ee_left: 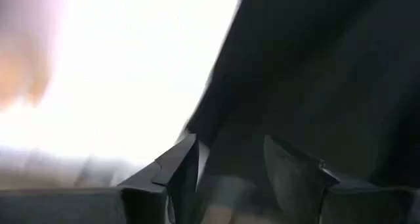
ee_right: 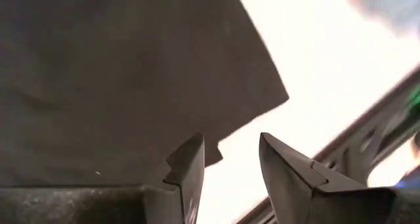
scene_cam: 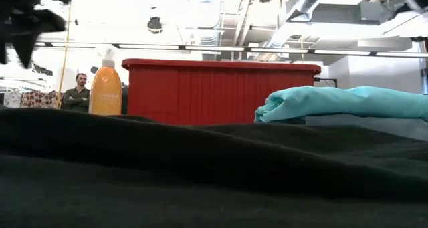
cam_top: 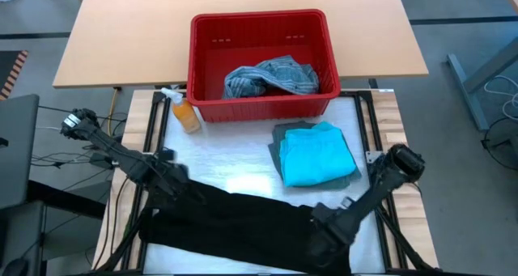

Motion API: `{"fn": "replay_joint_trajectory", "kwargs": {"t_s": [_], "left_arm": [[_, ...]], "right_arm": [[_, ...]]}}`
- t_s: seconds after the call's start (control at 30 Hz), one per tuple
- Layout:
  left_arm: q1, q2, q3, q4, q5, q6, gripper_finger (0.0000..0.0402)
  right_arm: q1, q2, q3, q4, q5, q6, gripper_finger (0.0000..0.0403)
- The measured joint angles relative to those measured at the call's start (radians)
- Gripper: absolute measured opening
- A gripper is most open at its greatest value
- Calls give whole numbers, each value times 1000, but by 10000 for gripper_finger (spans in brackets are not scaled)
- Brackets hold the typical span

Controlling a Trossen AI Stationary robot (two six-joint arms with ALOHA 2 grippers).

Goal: Fold Laundry from Bin
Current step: Fold the black shirt

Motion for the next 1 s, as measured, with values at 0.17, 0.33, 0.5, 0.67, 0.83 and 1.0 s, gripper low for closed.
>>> {"fn": "replay_joint_trajectory", "kwargs": {"t_s": [0.17,0.33,0.5,0.67,0.83,1.0], "left_arm": [[53,45,-106,425,28,225,169],[119,118,-123,457,-13,340,169],[196,205,-138,467,11,386,169],[234,261,-214,505,-31,391,169],[259,258,-306,575,5,323,169],[273,256,-342,611,-33,263,169]], "right_arm": [[25,-6,-146,80,-48,109,169],[68,-98,-255,122,49,235,168],[109,-212,-400,302,134,316,168],[114,-243,-537,385,142,348,168],[113,-227,-571,442,93,291,149],[121,-226,-571,463,20,253,46]]}}
